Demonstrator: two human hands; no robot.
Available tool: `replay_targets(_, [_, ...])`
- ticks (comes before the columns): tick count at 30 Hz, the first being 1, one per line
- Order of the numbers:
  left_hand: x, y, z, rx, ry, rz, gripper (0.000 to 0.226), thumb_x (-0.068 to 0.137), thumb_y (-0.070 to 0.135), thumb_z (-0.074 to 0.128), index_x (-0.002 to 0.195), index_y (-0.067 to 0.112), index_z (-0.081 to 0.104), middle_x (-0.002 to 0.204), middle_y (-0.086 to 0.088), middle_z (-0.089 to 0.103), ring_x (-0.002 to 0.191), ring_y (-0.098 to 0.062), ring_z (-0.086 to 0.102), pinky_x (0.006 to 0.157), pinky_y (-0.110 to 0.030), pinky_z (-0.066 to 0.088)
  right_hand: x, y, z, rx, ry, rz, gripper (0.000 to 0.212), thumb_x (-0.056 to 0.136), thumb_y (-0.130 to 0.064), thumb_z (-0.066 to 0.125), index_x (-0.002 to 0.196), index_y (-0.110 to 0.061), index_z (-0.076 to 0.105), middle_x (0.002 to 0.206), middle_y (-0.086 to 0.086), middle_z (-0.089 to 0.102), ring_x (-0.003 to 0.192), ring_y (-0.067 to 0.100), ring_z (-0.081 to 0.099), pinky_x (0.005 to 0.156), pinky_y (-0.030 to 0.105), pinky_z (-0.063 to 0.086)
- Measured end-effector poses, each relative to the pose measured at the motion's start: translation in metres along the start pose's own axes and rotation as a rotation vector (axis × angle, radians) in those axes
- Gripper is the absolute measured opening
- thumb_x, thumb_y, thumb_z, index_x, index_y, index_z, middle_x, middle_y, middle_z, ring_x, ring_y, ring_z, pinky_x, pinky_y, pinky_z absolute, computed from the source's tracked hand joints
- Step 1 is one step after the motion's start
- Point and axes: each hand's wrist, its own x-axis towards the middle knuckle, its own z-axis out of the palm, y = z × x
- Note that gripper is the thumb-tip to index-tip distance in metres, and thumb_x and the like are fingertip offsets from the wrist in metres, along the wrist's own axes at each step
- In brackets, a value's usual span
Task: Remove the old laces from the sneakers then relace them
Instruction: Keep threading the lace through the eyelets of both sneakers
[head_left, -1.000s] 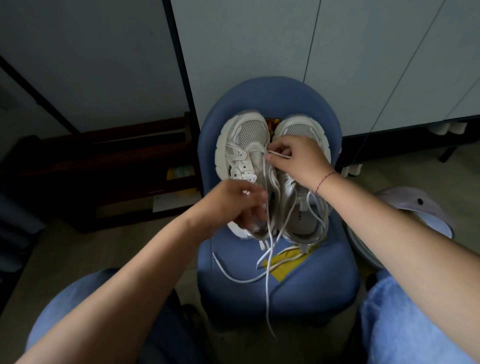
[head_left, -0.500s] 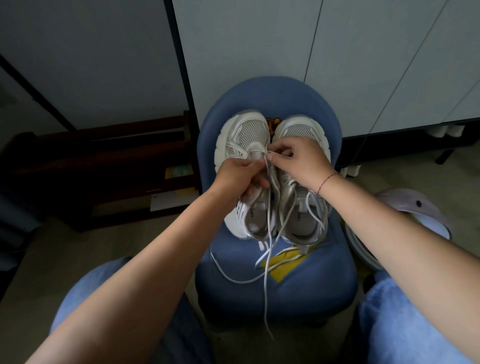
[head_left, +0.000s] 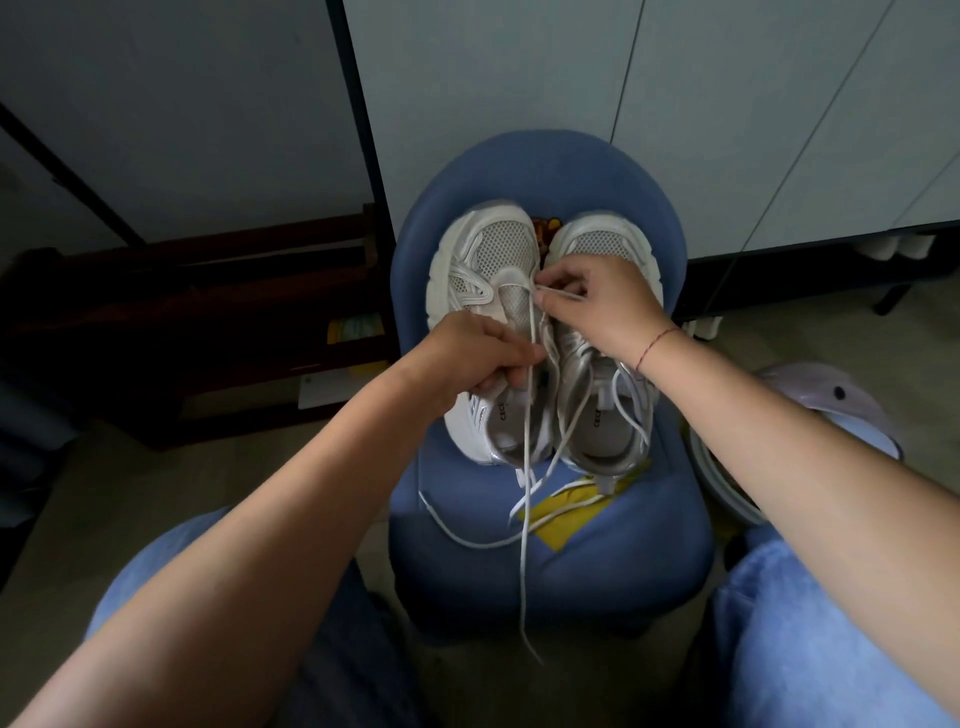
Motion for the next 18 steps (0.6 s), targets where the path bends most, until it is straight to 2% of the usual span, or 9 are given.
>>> replay_targets(7, [-0.025, -0.010, 0.000, 0.173, -0.205, -0.012, 0.018, 0.084, 0.016, 0.075, 0.069, 0.008, 0.069, 0.052, -0.002, 0.061, 0.041, -0.008, 0.032, 0.040, -0.016, 0.025, 0.001, 0.000, 0.000, -0.012, -0.013, -0.010, 0.018, 0.086, -0.022, 0.068, 0.102, -0.014, 0.071, 0.088, -0.006, 0.065, 0.074, 0.001, 0.056, 0.069, 0.013, 0.041])
replay_targets(13, [-0.030, -0.012, -0.003, 0.209, -0.226, -0.019, 0.017, 0.085, 0.016, 0.075, 0.072, 0.008, 0.070, 0.054, -0.001, 0.062, 0.043, -0.009, 0.033, 0.042, -0.016, 0.026, 0.001, -0.001, 0.000, -0.018, -0.003, -0.007, 0.017, 0.085, -0.022, 0.068, 0.100, -0.015, 0.071, 0.083, -0.010, 0.062, 0.069, -0.007, 0.053, 0.065, 0.006, 0.038])
replay_targets(18, [-0.033, -0.012, 0.003, 0.337, -0.322, -0.025, 0.017, 0.088, 0.020, 0.073, 0.076, 0.008, 0.071, 0.054, 0.003, 0.064, 0.043, -0.005, 0.038, 0.044, -0.013, 0.032, -0.001, -0.003, 0.000, -0.032, 0.003, -0.014, 0.018, 0.085, -0.022, 0.068, 0.101, -0.014, 0.071, 0.086, -0.008, 0.064, 0.072, -0.002, 0.056, 0.069, 0.011, 0.041])
